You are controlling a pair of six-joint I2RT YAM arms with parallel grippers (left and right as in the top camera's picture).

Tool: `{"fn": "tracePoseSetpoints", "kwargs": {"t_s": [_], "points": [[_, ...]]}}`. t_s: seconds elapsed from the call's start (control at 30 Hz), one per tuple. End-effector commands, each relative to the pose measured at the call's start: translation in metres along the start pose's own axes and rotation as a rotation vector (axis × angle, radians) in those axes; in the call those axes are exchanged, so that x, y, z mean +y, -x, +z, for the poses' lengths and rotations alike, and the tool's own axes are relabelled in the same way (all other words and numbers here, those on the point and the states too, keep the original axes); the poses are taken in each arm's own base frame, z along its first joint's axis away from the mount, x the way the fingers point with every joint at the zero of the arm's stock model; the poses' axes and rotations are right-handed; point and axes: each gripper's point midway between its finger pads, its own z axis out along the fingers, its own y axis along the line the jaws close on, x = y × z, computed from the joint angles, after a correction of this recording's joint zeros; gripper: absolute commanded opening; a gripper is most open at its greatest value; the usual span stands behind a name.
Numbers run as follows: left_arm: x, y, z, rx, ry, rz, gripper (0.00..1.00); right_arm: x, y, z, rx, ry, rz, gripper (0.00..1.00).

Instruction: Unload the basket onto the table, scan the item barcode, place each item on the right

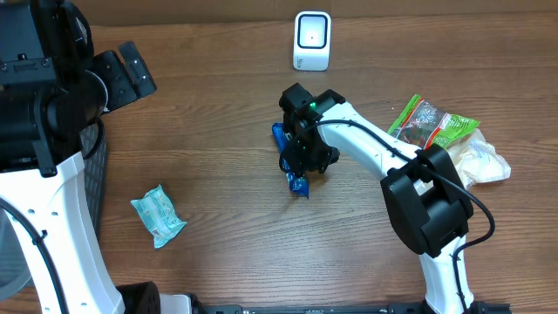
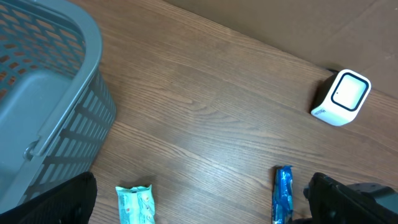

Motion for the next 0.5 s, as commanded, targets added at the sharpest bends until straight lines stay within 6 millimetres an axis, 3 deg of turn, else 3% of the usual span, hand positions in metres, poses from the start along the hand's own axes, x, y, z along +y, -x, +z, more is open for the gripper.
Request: {"fn": "tracePoseSetpoints", "kwargs": {"t_s": [0.0,0.07,0.13,0.23,0.27,0.37,0.47], "points": [[0.001,0.002,0.001,-0.003,0.006,-0.015,1.0,0.01,-0.002,-0.002,-0.009,0.057,0.005,0.57],[0.001,0.002,0.001,-0.003,0.006,-0.015,1.0,0.01,-0.003,0.0,-0.007,0.057,0.022,0.47],[0.001,0.002,0.001,-0.003,0.006,-0.015,1.0,0.008,-0.003,0.0,-0.009,0.047,0.053,0.28],[0.001,0.002,0.001,-0.003,0.006,-0.015,1.0,0.008,-0.005,0.0,0.003,0.054,0.074,0.18],[0.001,0.002,0.001,-0.004,0.006,-0.015,1.0,0.011,-0.006,0.0,0.009,0.068,0.074,0.06],[0.001,0.002,0.001,-0.003,0.006,-0.015,1.0,0.03,-0.01,-0.007,0.036,0.185,0.042,0.04],[0.001,0.002,0.001,-0.003,0.006,-0.015,1.0,0.069,-0.01,-0.037,0.048,0.492,-0.04,0.04]]}}
